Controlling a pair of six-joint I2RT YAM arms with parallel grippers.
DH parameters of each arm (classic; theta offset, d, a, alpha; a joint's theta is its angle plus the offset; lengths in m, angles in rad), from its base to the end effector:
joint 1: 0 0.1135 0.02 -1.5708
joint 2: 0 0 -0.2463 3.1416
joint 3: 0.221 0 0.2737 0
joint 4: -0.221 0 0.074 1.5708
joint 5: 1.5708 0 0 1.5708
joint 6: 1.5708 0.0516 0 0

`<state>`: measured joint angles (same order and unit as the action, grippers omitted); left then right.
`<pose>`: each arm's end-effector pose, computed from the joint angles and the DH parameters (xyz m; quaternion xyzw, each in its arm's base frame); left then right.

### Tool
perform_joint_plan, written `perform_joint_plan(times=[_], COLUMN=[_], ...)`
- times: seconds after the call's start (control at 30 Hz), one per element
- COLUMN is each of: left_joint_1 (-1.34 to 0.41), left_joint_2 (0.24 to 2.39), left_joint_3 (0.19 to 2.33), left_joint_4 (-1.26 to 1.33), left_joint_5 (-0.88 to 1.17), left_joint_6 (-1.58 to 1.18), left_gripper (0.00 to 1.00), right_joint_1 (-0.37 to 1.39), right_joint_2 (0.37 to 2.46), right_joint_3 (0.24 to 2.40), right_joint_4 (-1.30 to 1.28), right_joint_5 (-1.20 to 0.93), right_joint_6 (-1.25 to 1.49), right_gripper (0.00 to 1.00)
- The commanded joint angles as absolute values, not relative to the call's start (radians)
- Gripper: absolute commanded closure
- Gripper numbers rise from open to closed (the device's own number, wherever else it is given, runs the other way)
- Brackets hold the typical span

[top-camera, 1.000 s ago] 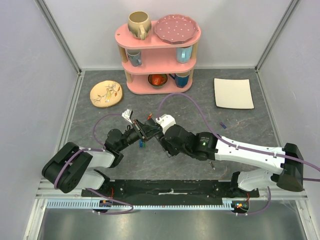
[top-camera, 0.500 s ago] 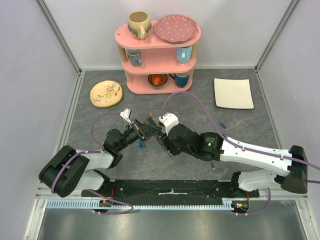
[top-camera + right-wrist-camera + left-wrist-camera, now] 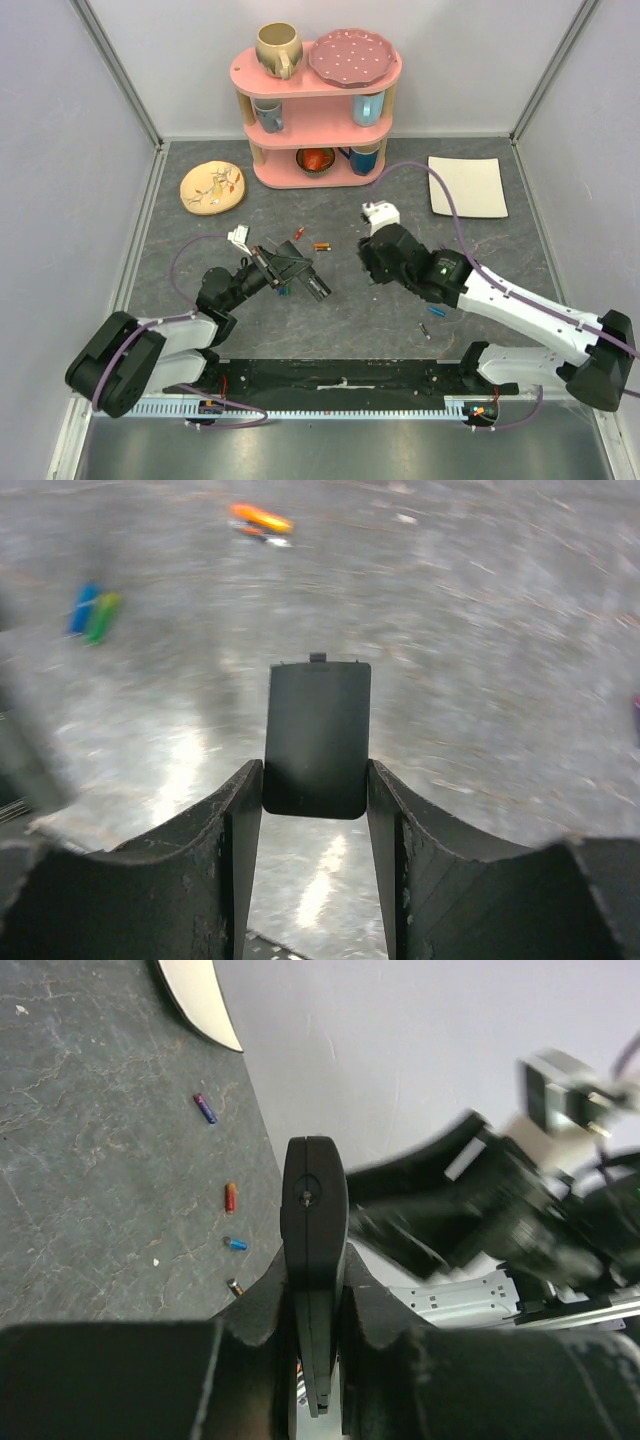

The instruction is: Load the batteries into the remote control

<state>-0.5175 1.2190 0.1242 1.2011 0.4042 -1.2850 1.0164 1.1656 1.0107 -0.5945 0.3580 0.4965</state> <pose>0.1912 -0.1322 0.1477 -0.1068 0.6632 -0.6545 0.3469 0.1657 0.2333 0.2746 -0.1632 0.8902 0.1509 0.3978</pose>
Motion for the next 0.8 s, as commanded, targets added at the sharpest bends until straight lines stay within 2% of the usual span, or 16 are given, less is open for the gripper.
perform_joint_plan(times=[0.0,0.17,0.37,0.5,0.77], left_joint_1=[-0.5,-0.5,-0.502,-0.5,-0.5], left_joint_2=[1.106,0.947,0.758,0.657,0.68], left_joint_3=[0.095,0.133,0.126,0.11,0.107], left_joint_4=[1.136,0.924,0.726,0.673,0.69], left_joint_5=[0.454,0.535,0.52,0.496,0.505], left_joint_6=[-1.262,-1.218,-1.149,-1.134,-1.124], left_gripper=[0.98,0.98,0.98,0.98,0.98], right_joint_1=[0.833,0.727,0.597,0.589,0.591], right_joint_2=[1.172,1.303,1.442,1.457,1.384], right_joint_3=[0.913,0.89,0.884,0.91,0.83], right_joint_4=[-0.549,-0.443,-0.345,-0.336,-0.382], right_joint_5=[0.302,0.261,0.209,0.201,0.204], right_joint_6=[0.477,0.463,0.436,0.43,0.448], right_gripper=[0.48,0.48,0.5,0.49,0.41])
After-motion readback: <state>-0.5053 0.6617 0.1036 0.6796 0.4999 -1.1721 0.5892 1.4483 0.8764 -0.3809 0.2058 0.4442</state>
